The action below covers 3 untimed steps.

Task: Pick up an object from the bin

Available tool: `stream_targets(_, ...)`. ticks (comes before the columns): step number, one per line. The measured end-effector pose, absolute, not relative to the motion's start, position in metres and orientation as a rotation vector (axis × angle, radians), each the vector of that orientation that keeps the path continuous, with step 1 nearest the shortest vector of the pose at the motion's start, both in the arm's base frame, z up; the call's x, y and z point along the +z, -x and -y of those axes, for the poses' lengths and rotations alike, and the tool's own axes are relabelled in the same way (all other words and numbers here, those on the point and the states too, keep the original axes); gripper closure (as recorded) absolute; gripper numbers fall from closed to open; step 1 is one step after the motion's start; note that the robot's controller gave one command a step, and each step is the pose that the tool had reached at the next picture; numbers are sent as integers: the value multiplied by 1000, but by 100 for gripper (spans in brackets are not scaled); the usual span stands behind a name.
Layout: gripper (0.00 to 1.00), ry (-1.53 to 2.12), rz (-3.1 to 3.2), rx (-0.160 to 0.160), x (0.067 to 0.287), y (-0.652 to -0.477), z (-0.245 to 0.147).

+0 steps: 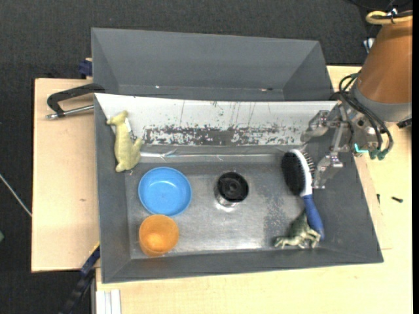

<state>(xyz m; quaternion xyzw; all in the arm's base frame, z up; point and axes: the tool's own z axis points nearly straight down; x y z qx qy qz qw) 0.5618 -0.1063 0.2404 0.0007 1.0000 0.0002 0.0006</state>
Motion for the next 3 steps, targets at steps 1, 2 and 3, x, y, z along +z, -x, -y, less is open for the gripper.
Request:
stream_targets(1,0,8,-3147,3,108,-568,114)
stream_targets(2,0,34,-3135,23,73,-575,137)
stream_targets(3,100,39,-3128,18,74,-577,135)
